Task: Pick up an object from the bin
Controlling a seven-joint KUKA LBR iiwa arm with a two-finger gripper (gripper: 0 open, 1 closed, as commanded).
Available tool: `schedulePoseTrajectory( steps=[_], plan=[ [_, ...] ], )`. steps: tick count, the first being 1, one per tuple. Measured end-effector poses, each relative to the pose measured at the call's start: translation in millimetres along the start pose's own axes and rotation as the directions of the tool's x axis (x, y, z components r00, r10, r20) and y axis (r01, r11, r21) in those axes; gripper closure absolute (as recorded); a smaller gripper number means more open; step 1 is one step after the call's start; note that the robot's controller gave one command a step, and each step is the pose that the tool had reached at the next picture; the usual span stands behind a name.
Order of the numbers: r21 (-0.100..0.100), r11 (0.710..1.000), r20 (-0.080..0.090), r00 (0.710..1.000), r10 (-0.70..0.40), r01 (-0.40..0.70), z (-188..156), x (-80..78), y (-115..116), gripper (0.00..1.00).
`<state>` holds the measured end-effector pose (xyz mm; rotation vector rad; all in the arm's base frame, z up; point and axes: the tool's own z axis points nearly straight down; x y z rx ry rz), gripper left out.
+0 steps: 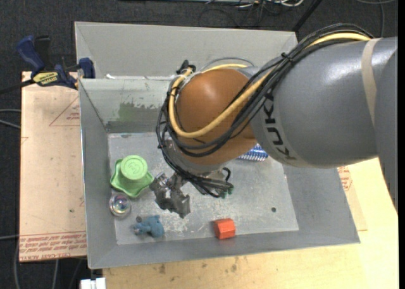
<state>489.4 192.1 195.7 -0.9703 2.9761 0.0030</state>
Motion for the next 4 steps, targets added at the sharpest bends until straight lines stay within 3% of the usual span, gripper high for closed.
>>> schedulePoseTrajectory(
  steps=[1,2,3,4],
  plan=[
    [-0.003,1.0,-0.008,1.0,0.001,-0.001,4.4,2.0,0.1,0.0],
    [-0.007,0.99,-0.013,0.99,-0.142,0.142,96.3,-17.5,16.1,0.0],
    [0.0,0.998,-0.002,0.998,-0.071,0.071,124.0,4.0,-3.1,0.0],
    [-0.003,0.978,-0.007,0.977,-0.211,0.211,81.4,12.3,-11.0,0.0]
  ],
)
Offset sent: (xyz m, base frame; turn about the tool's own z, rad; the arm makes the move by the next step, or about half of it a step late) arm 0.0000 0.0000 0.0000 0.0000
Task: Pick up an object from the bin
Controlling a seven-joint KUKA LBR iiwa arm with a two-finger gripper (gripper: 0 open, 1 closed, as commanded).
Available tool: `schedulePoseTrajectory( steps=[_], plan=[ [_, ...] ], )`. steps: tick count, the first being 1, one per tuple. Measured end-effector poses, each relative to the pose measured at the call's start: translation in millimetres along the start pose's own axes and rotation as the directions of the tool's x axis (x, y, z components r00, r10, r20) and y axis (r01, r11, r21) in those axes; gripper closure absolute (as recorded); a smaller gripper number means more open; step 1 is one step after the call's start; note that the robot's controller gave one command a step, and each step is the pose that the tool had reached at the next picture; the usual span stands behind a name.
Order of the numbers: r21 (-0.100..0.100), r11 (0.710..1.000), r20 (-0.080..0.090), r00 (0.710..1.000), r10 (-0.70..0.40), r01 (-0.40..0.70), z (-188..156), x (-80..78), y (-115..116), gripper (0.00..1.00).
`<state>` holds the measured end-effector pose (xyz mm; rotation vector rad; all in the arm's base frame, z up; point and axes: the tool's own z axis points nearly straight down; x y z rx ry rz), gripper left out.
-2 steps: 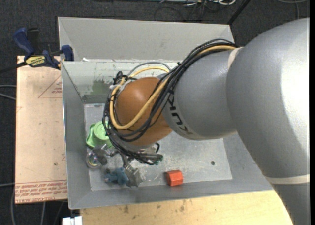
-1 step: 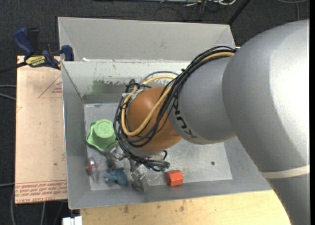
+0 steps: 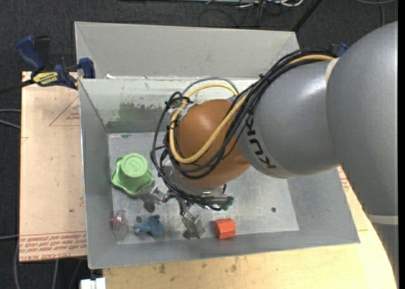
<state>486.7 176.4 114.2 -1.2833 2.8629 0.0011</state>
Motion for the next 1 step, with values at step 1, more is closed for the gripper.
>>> schedulePoseTrajectory(
  steps=[1],
  plan=[
    [-0.001,0.996,0.0,0.996,-0.091,0.091,45.9,-27.0,18.6,0.0]
  ],
)
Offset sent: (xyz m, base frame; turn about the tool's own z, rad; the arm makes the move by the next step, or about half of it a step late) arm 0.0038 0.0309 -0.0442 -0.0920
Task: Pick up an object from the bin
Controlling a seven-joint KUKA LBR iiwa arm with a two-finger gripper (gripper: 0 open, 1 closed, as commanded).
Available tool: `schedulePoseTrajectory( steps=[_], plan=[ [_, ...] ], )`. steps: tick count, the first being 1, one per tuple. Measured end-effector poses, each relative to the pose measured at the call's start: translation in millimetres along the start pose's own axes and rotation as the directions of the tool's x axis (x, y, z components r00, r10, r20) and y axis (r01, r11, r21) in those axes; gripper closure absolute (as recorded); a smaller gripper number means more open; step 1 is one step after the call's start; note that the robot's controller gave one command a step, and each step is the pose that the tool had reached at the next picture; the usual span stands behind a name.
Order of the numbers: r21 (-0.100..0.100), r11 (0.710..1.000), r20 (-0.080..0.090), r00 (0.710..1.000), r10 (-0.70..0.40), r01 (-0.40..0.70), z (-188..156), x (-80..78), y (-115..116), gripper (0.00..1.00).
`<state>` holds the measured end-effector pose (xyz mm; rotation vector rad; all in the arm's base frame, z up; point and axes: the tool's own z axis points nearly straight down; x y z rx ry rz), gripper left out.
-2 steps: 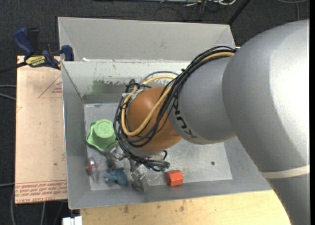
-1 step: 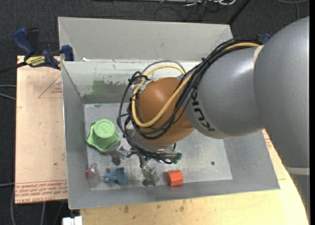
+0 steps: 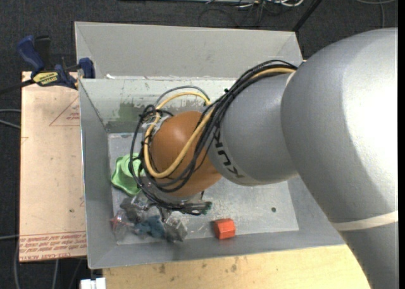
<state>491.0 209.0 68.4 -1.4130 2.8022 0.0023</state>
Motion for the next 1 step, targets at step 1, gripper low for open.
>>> schedulePoseTrajectory(
  steps=[1],
  plan=[
    [-0.001,1.0,-0.001,1.0,0.003,-0.003,-1.2,1.0,-0.2,1.0]
  ],
)
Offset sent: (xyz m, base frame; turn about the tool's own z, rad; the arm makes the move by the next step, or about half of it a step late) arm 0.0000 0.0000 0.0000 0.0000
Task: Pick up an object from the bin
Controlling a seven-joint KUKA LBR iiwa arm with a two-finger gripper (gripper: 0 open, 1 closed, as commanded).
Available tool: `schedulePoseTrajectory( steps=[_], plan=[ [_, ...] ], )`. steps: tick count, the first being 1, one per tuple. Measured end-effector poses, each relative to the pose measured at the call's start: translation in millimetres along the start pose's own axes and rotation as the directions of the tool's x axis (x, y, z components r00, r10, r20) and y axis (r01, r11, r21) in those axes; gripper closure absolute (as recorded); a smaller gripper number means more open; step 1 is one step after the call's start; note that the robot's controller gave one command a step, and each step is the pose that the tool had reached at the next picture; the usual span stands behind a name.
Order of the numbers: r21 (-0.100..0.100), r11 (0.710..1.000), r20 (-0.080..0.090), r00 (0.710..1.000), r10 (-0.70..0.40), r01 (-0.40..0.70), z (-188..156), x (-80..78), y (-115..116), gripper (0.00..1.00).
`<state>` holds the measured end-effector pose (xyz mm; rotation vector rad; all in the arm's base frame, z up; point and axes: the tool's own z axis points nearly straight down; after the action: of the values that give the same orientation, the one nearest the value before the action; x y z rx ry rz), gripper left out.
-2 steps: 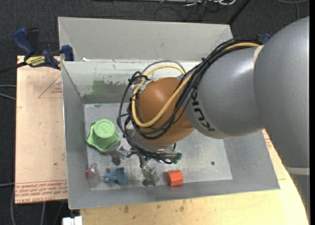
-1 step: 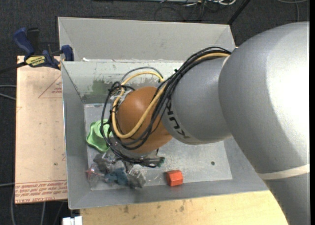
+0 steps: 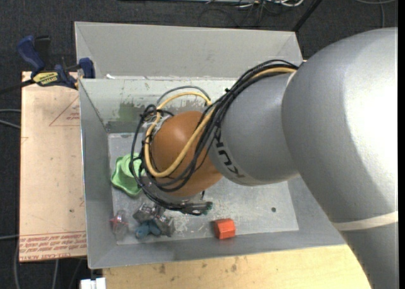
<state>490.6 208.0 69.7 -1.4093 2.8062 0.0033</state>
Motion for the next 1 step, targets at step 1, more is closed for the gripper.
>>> schedulePoseTrajectory(
  steps=[1],
  plan=[
    [0.006,1.0,0.008,1.0,0.001,-0.001,-105.2,-3.5,-3.7,1.0]
  ],
)
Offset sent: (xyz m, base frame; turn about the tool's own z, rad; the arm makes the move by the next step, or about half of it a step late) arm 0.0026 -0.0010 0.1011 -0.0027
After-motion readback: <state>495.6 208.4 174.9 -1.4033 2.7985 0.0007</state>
